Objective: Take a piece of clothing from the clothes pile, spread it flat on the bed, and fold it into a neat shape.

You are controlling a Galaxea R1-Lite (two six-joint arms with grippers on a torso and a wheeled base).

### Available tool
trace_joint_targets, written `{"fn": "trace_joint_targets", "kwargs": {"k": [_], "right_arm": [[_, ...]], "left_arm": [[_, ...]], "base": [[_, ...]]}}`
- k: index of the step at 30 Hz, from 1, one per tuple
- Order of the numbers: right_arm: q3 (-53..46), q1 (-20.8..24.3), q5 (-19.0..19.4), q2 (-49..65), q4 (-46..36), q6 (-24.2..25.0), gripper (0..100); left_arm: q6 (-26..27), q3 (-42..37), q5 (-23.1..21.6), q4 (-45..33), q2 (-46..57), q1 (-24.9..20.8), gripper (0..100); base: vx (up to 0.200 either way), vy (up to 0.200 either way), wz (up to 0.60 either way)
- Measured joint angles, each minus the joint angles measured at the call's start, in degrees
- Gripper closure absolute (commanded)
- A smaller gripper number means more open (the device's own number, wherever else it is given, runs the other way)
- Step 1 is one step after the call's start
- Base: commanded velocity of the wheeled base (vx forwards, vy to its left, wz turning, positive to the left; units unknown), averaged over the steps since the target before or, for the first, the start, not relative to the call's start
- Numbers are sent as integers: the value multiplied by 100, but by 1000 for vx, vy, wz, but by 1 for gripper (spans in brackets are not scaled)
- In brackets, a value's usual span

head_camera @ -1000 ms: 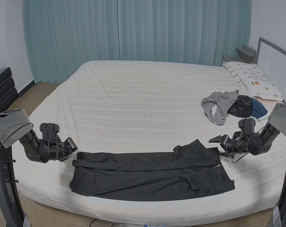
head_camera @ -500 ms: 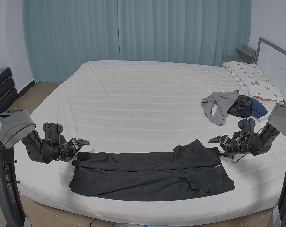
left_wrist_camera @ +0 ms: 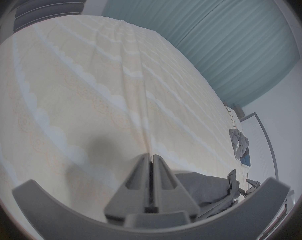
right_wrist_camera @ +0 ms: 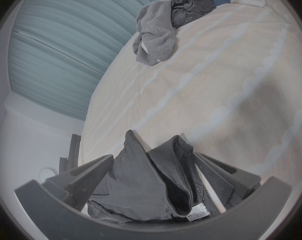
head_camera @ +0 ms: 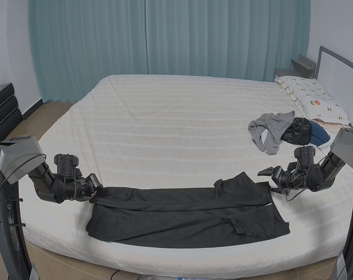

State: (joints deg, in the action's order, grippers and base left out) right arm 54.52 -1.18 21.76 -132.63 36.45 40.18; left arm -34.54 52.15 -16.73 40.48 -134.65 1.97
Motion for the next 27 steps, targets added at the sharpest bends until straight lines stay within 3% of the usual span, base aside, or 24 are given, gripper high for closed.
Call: {"fn": "trace_joint_targets", "kwargs": {"k": [11, 26, 27], "right_arm": [[116, 9, -57, -48, -5, -2, 0], [374, 44, -157, -336, -7, -11, 0], [386, 45, -160, -367, -9, -13, 100]], "left_arm": [[-149, -74, 72, 273, 116, 262, 100], [-200, -212, 83, 547, 127, 276, 100], [-200, -212, 83, 547, 124, 276, 100]], "base": [[0, 0, 0], [0, 0, 0], [0, 0, 0]]}}
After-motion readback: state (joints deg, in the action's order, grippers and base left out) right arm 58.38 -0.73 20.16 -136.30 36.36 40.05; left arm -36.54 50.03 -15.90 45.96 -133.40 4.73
